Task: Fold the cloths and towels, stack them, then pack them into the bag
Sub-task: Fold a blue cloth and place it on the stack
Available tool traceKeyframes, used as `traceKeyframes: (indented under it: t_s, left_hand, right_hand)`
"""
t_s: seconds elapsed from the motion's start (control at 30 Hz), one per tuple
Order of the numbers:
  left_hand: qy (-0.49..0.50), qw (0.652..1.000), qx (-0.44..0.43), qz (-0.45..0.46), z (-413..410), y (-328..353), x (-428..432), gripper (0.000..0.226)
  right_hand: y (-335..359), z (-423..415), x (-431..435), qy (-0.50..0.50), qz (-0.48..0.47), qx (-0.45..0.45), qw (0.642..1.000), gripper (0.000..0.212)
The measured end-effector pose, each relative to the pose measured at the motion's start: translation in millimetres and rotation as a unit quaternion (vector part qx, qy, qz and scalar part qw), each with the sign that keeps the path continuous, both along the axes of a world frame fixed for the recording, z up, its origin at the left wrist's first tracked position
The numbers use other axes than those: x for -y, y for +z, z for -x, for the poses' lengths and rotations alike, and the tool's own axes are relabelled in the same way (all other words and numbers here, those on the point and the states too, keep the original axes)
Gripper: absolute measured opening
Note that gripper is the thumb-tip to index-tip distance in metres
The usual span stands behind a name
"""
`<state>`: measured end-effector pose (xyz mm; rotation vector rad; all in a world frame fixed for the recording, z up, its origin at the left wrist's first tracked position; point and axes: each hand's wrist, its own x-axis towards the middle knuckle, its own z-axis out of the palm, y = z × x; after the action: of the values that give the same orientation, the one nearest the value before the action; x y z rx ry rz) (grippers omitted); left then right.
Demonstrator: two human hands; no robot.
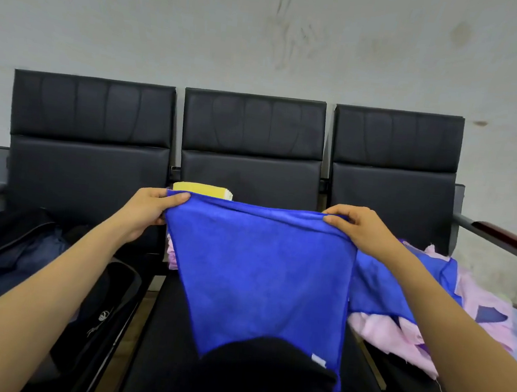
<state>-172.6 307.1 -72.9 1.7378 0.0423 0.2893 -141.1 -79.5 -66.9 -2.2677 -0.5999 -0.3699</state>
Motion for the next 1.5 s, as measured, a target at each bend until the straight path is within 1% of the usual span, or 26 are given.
traceKeyframes:
  t_s: [0.1, 0.17, 0.23, 0.27, 0.33, 0.4, 0.5, 0.57, 0.63, 0.7, 0.73, 0.83, 0.9, 0.97, 1.03, 1.1, 1.17, 1.3, 1.37, 1.5]
  left_hand:
    - [0.027, 0.999, -0.010, -0.040, -9, -5, -3, 0.015]
    - [0.042, 0.997, -0.023, -0.068, -18, -8, -3, 0.016]
    - [0.039, 0.998, -0.034, -0.048, -30, -9, 1, 0.018]
    - [0.037, 0.998, -0.029, -0.030, -37, -9, 3, 0.018]
    - [0.049, 0.999, 0.009, -0.019, -49, -6, 7, 0.007]
    - [0.062, 0.996, 0.071, -0.002, -53, 1, 9, 0.011]
    - [0.060, 0.990, 0.126, 0.012, -44, 8, 10, 0.012]
    - [0.051, 0.991, 0.127, 0.004, -35, 5, 6, 0.012]
    - [0.063, 0.992, 0.106, -0.017, -25, -6, 1, 0.012]
    - [0.082, 0.993, 0.068, -0.049, -12, -22, -4, 0.021]
    - [0.083, 0.994, 0.039, -0.065, -5, -30, -6, 0.023]
    - [0.034, 0.993, -0.054, -0.103, 20, -58, -6, 0.022]
    - [-0.007, 0.987, -0.112, -0.113, 30, -85, -7, 0.020]
    - [-0.027, 0.979, -0.165, -0.115, 35, -113, -8, 0.016]
    - [-0.039, 0.968, -0.208, -0.133, 36, -141, -9, 0.014]
    - [-0.044, 0.961, -0.233, -0.144, 33, -165, -10, 0.018]
    - [-0.030, 0.961, -0.240, -0.130, 25, -183, -10, 0.024]
    - [-0.001, 0.961, -0.237, -0.143, 2, -204, -5, 0.025]
    - [0.030, 0.962, -0.228, -0.146, -11, -210, -3, 0.020]
    - [0.043, 0.964, -0.233, -0.118, -37, -221, -2, 0.014]
  right_hand:
    - [-6, -6, -3, -0.044, 0.017, 0.014, 0.999, 0.015]
    - [-9, -17, -7, -0.079, 0.011, 0.003, 0.997, 0.012]
    - [-11, -31, -13, -0.113, -0.022, -0.044, 0.992, 0.007]
    - [-10, -38, -18, -0.125, -0.051, -0.068, 0.988, 0.010]
    - [-6, -52, -24, -0.149, -0.117, -0.075, 0.979, 0.023]
    - [2, -58, -27, -0.165, -0.143, -0.036, 0.975, 0.025]
    - [12, -58, -27, -0.126, -0.200, -0.003, 0.972, 0.018]
    - [13, -54, -24, -0.098, -0.211, -0.001, 0.973, 0.015]
    - [9, -47, -21, -0.058, -0.207, -0.032, 0.976, 0.012]
    - [1, -36, -16, -0.005, -0.191, -0.098, 0.977, 0.013]
    - [-4, -28, -12, 0.014, -0.169, -0.141, 0.975, 0.013]
    - [-26, -5, -4, 0.036, -0.039, -0.258, 0.965, 0.006]
    - [-52, 3, 0, 0.039, 0.017, -0.325, 0.945, 0.006]
    - [-83, 6, 2, 0.046, 0.035, -0.383, 0.922, 0.007]
    - [-114, 6, 2, 0.048, 0.049, -0.422, 0.904, 0.007]
    - [-139, 5, 1, 0.039, 0.066, -0.450, 0.890, 0.007]
    - [-156, 2, -2, 0.023, 0.084, -0.467, 0.880, 0.005]
    - [-176, -16, -9, -0.038, 0.134, -0.426, 0.894, 0.012]
    - [-185, -28, -12, -0.066, 0.158, -0.403, 0.899, 0.013]
    - [-201, -54, -18, -0.099, 0.154, -0.372, 0.910, 0.013]
